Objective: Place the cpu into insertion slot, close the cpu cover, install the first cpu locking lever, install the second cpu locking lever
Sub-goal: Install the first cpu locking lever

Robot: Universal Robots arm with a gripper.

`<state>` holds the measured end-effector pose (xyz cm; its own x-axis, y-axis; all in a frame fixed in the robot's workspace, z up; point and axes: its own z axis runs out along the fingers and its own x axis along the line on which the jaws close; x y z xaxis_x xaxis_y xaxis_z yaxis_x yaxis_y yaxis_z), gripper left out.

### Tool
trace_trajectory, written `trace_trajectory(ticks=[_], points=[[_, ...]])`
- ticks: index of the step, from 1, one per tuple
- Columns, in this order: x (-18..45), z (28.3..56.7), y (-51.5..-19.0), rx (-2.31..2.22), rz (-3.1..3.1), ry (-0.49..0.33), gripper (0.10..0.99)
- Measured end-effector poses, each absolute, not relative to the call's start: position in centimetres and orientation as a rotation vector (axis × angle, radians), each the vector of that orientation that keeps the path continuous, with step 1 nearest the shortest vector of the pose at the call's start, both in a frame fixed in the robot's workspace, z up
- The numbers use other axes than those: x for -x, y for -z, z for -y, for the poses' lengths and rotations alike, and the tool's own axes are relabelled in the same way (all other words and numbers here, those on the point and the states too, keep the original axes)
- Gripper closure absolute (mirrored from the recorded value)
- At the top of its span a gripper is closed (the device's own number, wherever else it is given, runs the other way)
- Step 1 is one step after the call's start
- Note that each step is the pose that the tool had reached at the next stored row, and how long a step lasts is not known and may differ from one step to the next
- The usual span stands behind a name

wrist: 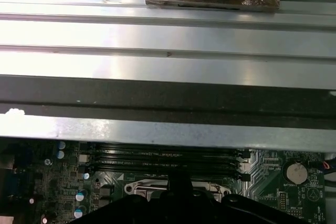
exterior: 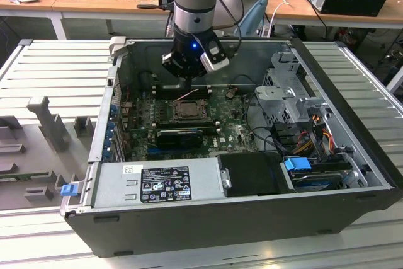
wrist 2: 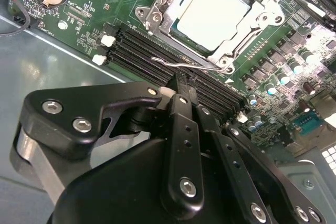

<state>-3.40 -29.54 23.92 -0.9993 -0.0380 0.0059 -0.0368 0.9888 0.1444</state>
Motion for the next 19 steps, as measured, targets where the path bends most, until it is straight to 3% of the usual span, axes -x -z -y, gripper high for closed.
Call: trace_trajectory(ticks=[19], points=[[2.3,29.4,-22.8,-0.059,3.124,0.227,0.98]])
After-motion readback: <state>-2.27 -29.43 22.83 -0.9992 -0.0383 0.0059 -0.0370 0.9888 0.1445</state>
